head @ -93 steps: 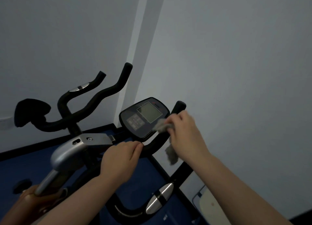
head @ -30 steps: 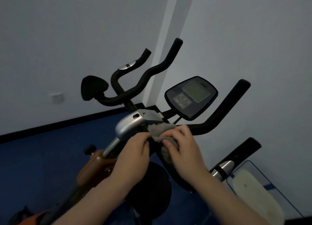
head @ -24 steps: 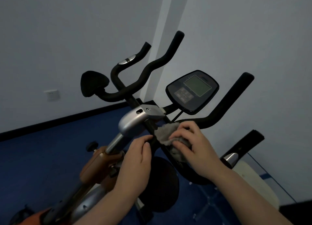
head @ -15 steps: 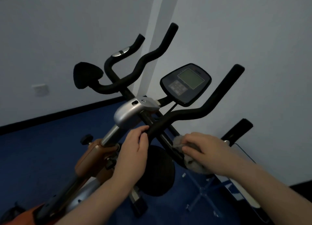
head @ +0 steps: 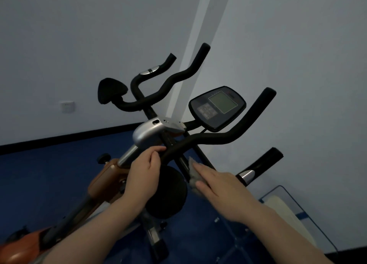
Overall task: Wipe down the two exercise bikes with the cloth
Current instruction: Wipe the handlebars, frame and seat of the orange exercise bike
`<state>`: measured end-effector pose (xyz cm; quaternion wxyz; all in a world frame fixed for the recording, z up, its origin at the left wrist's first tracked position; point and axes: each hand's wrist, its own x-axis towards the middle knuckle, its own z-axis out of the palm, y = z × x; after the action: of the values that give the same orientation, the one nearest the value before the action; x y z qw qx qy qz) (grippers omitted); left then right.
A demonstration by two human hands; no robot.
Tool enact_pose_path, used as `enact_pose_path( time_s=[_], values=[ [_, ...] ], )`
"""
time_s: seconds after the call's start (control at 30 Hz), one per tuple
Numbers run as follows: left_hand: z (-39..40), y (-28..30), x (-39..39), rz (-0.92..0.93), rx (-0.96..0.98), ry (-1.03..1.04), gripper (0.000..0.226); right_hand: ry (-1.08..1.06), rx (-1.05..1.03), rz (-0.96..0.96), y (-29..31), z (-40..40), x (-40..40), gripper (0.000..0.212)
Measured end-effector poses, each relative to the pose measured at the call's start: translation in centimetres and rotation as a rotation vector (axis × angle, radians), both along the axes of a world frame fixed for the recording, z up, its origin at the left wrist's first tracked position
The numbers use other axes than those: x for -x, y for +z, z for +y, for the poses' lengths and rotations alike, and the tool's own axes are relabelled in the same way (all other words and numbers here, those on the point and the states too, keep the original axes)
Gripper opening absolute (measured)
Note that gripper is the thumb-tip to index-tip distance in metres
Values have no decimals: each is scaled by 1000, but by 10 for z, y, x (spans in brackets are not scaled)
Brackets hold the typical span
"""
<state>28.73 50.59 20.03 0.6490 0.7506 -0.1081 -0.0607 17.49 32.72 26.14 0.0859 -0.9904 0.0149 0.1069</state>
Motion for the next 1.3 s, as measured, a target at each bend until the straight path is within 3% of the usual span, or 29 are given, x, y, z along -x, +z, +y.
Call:
enact_pose_path(
  time_s=[0.23,0.43,0.6,0.83,1.0,1.17,1.3],
  values=[
    [1,0,3,-58,-82,51,32,-10,224,14,-5,22,-52,40],
    [0,-1,7,-81,-100,104,32,-40,52,28,-12,8,-34,35],
    [2,-1,6,-110,-107,103,33,-205,-94,-116,-19,28,-67,37],
    [3,0,7,-113,-120,100,32,-75,149,-13,-19,11,-52,42],
    [4,-2,6,-131,-139,68,31,-162,-58,-170,-22,29,-65,43],
    [5,-2,5,-157,-165,65,33,10,274,-249,-24,18,-11,42],
    [6,-1,6,-153,-173,47,34,248,356,-185,14,-33,20,43]
  ],
)
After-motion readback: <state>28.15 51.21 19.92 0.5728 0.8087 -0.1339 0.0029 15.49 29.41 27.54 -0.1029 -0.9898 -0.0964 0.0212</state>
